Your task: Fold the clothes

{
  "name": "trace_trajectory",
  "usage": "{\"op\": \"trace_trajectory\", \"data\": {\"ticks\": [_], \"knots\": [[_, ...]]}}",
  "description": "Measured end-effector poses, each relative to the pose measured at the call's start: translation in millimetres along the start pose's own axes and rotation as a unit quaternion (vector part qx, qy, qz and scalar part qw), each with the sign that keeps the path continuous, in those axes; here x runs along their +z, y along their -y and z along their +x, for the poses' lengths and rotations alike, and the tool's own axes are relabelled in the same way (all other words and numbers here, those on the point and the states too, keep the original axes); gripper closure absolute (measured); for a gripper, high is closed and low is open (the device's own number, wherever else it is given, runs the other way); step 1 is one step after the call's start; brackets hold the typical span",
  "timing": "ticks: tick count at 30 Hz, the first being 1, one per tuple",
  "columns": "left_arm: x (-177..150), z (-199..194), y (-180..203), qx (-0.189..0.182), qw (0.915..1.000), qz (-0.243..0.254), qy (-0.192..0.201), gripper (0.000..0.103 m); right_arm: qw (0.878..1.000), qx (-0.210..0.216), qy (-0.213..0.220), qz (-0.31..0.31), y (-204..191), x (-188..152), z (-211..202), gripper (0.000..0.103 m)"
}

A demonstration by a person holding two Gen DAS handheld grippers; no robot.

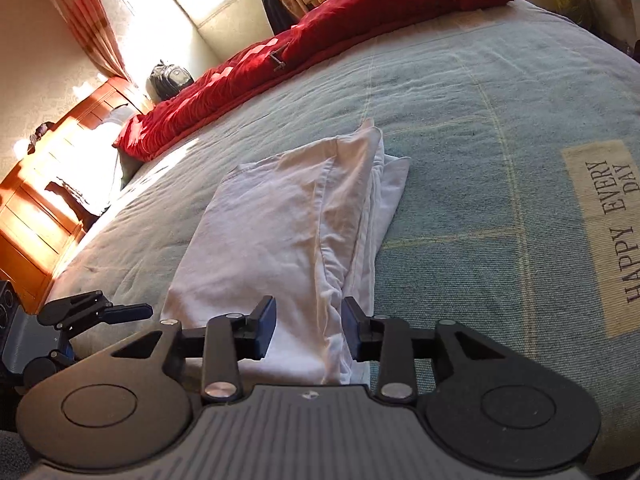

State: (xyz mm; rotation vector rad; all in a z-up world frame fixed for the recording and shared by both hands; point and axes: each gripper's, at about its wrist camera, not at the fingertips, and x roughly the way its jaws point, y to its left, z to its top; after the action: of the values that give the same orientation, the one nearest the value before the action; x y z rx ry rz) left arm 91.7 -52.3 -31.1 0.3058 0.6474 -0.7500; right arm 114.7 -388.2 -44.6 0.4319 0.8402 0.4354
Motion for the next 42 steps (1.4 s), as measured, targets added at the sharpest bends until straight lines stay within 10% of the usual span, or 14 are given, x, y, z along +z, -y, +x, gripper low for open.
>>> {"op": "trace_trajectory", "data": {"ticks": [16, 20, 31, 33, 42], "knots": [[4, 4, 5, -0.008, 0.9999, -0.012, 0.005, 0.035, 0.977, 0.127, -0.046, 0.167, 56, 15, 63, 0.050], [4, 0, 6, -0.010, 0.9998, -0.010, 0.011, 0.034, 0.968, 0.133, -0.042, 0.207, 69, 4, 54, 0.065], [4, -2, 6, -0.017, 0.9995, -0.021, 0.018, 0.033, 0.953, 0.153, -0.026, 0.260, 71, -9, 62, 0.062], [4, -3, 7, -0.013, 0.9997, -0.015, 0.017, 0.033, 0.948, 0.156, -0.010, 0.276, 75, -11, 62, 0.076], [0, -7, 8, 0.005, 0.9998, 0.016, 0.011, 0.031, 0.964, 0.082, 0.041, 0.249, 70, -31, 27, 0.097]]}}
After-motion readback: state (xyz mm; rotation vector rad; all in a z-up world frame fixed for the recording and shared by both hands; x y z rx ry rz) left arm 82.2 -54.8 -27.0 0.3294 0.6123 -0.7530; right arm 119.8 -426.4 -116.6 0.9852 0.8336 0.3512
